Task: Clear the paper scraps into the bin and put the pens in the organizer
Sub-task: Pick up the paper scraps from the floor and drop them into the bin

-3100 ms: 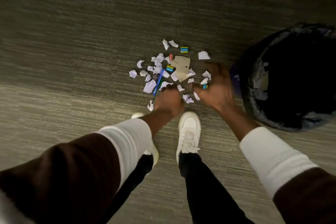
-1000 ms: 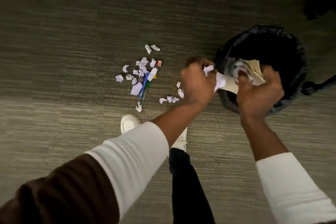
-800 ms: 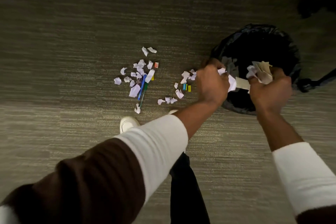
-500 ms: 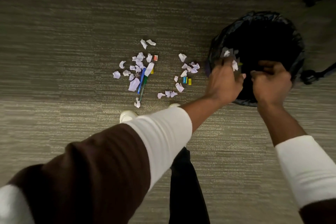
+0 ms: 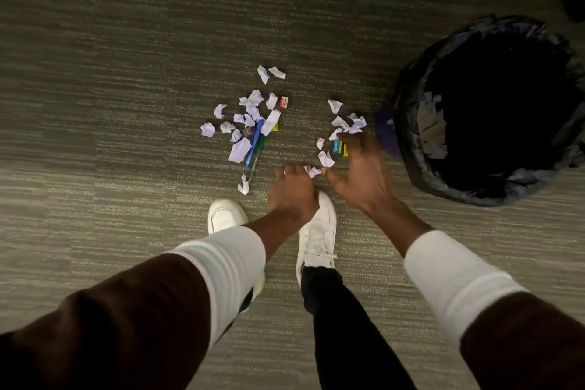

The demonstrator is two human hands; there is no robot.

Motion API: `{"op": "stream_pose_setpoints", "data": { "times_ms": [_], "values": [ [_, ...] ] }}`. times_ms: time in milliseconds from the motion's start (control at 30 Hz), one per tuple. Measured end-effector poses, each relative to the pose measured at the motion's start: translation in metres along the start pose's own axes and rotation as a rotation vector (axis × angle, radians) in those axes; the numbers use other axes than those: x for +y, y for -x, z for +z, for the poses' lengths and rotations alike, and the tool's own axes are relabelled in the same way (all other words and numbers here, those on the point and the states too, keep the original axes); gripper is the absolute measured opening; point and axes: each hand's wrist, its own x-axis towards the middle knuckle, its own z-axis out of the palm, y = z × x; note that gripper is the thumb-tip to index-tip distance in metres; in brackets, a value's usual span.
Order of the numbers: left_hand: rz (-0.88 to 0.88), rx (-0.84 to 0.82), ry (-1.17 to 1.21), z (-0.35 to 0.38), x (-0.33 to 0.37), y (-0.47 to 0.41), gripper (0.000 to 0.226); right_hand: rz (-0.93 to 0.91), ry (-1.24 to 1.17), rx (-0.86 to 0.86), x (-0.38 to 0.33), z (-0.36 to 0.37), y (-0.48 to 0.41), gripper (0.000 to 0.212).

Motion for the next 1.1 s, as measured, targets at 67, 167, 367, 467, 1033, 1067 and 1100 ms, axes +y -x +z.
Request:
{"op": "stream_pose_setpoints", "data": {
  "times_ms": [67,167,367,467,1033,1067,1100],
  "values": [
    [-0.017,0.041,-0.05,0.022,-0.021,-0.023,0.075,0.009,0.057,-0.045,0.01,0.025,-0.032,0.092],
    [0.01,0.068,-0.062,0.049,-0.039,-0.058,0.081,0.099,0.065,-0.075,0.028,0.054,-0.08,0.103],
    [0.205,0.031,-0.087,0.087,-0.038,-0.109,0.077,-0.006,0.133,-0.037,0.058,0.089,-0.145,0.106],
    [0.271,0.011,-0.224,0.098,-0.037,-0.118,0.074,-0.02,0.162,-0.075,0.065,0.101,-0.156,0.109],
    [0.35,0.034,-0.141,0.083,-0.063,-0.132,0.06,-0.319,0.601,-0.142,0.059,0.142,-0.092,0.054],
    [0.344,0.039,-0.139,0.083,-0.067,-0.13,0.058,-0.334,0.617,-0.139,0.06,0.142,-0.091,0.05],
    [0.327,0.043,-0.122,0.083,-0.071,-0.127,0.056,-0.332,0.623,-0.144,0.06,0.141,-0.092,0.045]
  ]
}}
